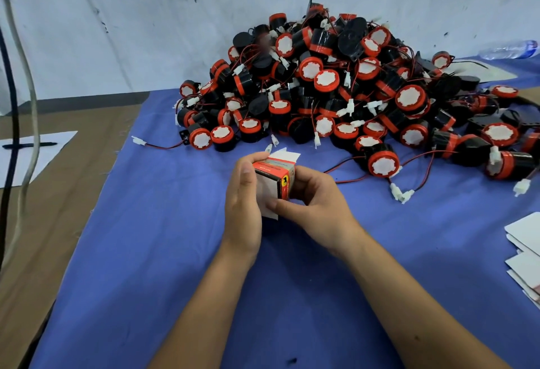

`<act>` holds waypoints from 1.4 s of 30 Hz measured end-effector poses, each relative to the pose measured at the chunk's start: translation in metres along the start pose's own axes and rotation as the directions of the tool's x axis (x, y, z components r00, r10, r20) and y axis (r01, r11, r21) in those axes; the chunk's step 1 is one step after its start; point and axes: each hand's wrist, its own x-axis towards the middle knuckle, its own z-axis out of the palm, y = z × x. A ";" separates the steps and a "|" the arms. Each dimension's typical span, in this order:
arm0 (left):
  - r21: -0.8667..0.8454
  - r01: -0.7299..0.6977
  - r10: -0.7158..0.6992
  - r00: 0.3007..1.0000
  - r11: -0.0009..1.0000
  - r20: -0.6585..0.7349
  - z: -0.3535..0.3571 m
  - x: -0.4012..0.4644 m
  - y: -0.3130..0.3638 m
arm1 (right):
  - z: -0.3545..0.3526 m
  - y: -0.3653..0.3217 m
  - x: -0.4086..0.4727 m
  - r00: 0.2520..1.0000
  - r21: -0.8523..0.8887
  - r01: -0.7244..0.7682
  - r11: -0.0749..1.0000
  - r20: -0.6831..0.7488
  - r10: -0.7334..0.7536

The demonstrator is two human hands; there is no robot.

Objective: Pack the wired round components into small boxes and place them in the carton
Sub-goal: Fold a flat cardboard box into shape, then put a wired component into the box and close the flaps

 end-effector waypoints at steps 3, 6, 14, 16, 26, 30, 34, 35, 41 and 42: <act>0.042 0.027 -0.031 0.996 0.999 0.084 0.003 -0.003 -0.003 | 0.002 0.000 0.000 0.973 -0.511 0.166 0.843 -0.055 -0.225; 0.177 0.024 -0.030 0.999 0.984 0.030 0.003 -0.002 -0.009 | 0.006 -0.001 0.001 0.945 -0.832 0.228 0.506 0.064 -0.321; 0.419 0.011 0.098 0.967 0.908 -0.237 -0.016 0.013 -0.018 | -0.033 -0.015 0.014 0.815 -0.647 0.152 0.747 -0.346 -0.465; 0.460 0.006 0.081 0.982 0.888 -0.170 -0.015 0.014 -0.019 | -0.060 -0.012 0.038 0.824 -0.849 -0.178 0.498 -0.405 -0.396; 0.525 0.062 -0.004 0.994 0.849 -0.111 -0.014 0.011 -0.021 | -0.092 -0.013 0.066 0.986 -0.976 -0.104 0.191 -0.077 0.146; 0.533 0.060 -0.008 0.995 0.844 -0.098 -0.012 0.010 -0.022 | -0.091 -0.009 0.078 0.963 -0.950 -0.253 0.184 -0.228 0.146; 0.576 0.063 -0.016 0.996 0.815 -0.087 -0.013 0.011 -0.022 | -0.103 -0.002 0.096 0.909 -0.909 -0.407 0.089 -0.393 0.141; 0.589 0.060 -0.016 0.997 0.806 -0.080 -0.014 0.011 -0.023 | -0.106 0.001 0.101 0.900 -0.910 -0.410 0.059 -0.393 0.190; 0.590 0.050 -0.012 0.998 0.806 -0.068 -0.012 0.011 -0.023 | -0.105 0.002 0.124 0.902 -0.929 -0.369 -0.017 -0.362 0.237; 0.594 0.047 -0.002 0.997 0.803 -0.076 -0.012 0.011 -0.022 | -0.099 0.001 0.122 0.919 -0.942 -0.335 -0.017 -0.331 0.216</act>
